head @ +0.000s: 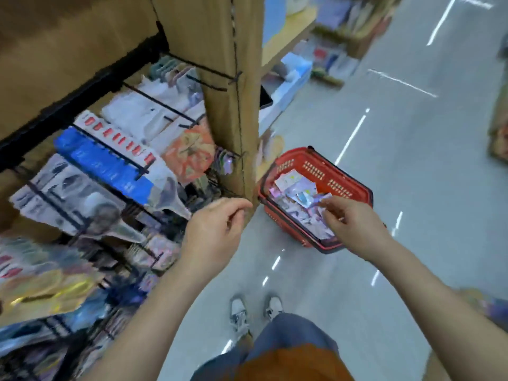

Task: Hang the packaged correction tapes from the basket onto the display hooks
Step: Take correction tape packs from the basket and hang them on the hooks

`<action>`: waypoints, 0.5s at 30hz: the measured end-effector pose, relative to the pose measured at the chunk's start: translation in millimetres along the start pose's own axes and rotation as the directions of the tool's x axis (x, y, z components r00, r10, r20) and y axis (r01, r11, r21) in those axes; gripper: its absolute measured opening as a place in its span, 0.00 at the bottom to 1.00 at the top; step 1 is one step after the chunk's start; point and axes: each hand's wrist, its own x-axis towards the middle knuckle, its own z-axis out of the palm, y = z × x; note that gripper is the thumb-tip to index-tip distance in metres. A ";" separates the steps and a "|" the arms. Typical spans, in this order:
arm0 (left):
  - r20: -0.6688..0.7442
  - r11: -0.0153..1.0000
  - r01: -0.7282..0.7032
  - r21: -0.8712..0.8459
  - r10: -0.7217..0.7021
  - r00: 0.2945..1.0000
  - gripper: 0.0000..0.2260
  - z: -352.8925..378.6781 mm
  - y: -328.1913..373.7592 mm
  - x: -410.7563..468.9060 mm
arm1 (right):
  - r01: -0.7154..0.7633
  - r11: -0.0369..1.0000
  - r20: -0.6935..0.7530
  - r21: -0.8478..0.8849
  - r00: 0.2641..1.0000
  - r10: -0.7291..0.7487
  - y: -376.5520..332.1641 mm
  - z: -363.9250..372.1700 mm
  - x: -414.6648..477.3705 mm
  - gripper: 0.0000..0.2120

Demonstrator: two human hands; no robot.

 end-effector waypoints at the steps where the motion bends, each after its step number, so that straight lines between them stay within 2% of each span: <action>1: 0.053 1.000 -0.025 0.006 0.025 0.998 0.09 13.5 -1.0 9.1 | -0.077 0.997 -0.018 0.019 0.997 0.078 15.1 -0.2 -4.7 0.10; 7: 0.326 0.997 -0.071 0.022 0.060 0.943 0.10 106.8 -2.2 62.5 | -0.376 0.908 -0.100 0.186 0.912 0.398 100.1 4.5 -19.9 0.12; 11: 0.473 0.996 0.006 0.090 -0.048 0.880 0.11 181.2 -7.3 104.2 | -0.450 0.857 -0.075 0.250 0.874 0.481 151.2 7.3 8.0 0.12; 15: 0.551 0.986 0.035 0.162 -0.120 0.826 0.12 262.4 -19.7 145.6 | -0.487 0.840 -0.007 0.240 0.864 0.503 211.8 19.9 65.0 0.15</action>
